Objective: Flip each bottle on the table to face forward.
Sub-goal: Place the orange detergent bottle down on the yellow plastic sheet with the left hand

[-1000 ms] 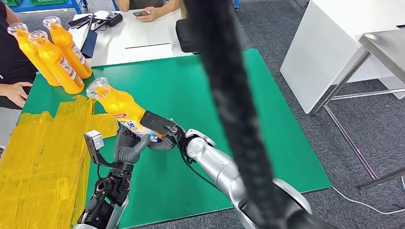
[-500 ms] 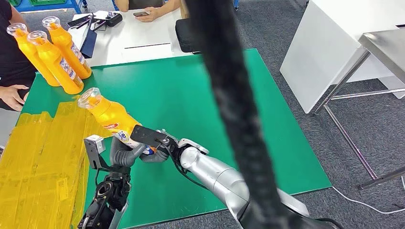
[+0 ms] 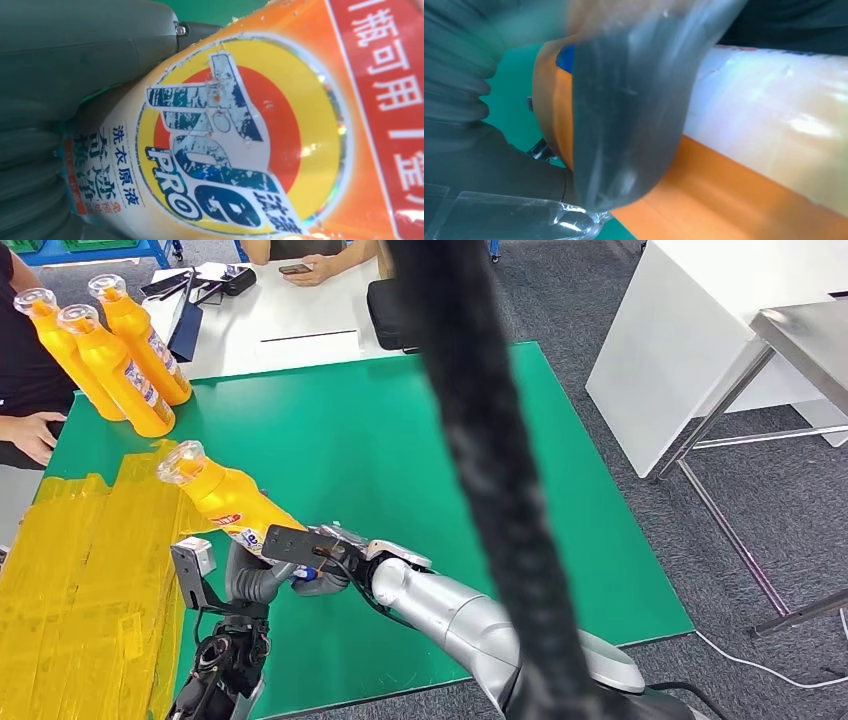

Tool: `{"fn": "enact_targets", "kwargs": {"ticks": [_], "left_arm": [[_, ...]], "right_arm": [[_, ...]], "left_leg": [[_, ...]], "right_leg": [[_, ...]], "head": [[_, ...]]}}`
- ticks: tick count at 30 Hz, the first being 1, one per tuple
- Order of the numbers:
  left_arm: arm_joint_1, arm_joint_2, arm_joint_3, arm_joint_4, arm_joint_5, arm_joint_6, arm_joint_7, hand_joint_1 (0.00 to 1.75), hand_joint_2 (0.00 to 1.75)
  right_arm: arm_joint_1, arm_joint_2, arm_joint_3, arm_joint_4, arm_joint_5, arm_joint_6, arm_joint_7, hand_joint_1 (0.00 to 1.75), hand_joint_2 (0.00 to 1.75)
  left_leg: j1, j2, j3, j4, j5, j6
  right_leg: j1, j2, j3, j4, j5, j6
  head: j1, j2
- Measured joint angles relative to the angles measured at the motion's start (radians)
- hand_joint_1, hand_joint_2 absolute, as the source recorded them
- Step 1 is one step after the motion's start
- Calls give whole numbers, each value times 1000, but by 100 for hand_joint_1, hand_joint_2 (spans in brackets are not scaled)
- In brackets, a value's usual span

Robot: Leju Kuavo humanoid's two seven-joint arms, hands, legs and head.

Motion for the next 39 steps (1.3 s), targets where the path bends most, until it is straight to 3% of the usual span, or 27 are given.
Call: {"fn": "enact_targets", "kwargs": {"ticks": [20, 21, 23, 24, 25, 27, 32, 39], "left_arm": [[6, 0, 25, -5, 56, -52, -1, 175, 175], [6, 0, 26, -5, 58, -52, -1, 175, 175], [7, 0, 28, -8, 63, -54, -4, 175, 175], [7, 0, 29, -13, 66, -55, -7, 175, 175], [6, 0, 31, -19, 69, -56, -11, 175, 175], [7, 2, 33, -41, 74, -53, -16, 175, 175], [10, 11, 47, -120, 59, 3, -37, 175, 175], [18, 66, 127, -257, -161, 375, -99, 175, 175]], "right_arm": [[-2, 0, 41, -1, -20, -18, -8, 175, 175], [-2, 0, 41, -1, -20, -19, -8, 163, 175], [-3, 0, 41, 0, -20, -24, -12, 76, 175], [-4, 0, 41, 1, -21, -29, -16, 32, 131], [-6, 1, 41, 2, -21, -36, -21, 0, 87], [-13, 1, 40, 13, -23, -46, -40, 0, 0], [-33, -2, 4, 58, -26, -64, -93, 0, 0], [-126, -97, -153, 71, 13, -108, -164, 0, 0]], "left_leg": [[0, 0, 0, 0, 0, 0], [0, 0, 0, 0, 0, 0], [0, 0, 0, 0, 0, 0], [0, 0, 0, 0, 0, 0], [0, 0, 0, 0, 0, 0], [0, 0, 0, 0, 0, 0], [0, 0, -1, 0, 0, 0], [0, -3, -1, 0, 2, 1]], "right_leg": [[0, 0, 0, 0, 0, 0], [0, 0, 0, 0, 0, 0], [0, 0, 0, 0, 0, 0], [0, 0, 0, 0, 0, 0], [0, 0, 0, 0, 0, 0], [0, 0, 0, 0, 0, 0], [0, 0, 0, 0, 0, 0], [0, -3, 0, 0, 0, 0]], "head": [[0, 0], [0, 0], [0, 0], [0, 0], [0, 0], [0, 0], [0, 0], [0, 0]]}}
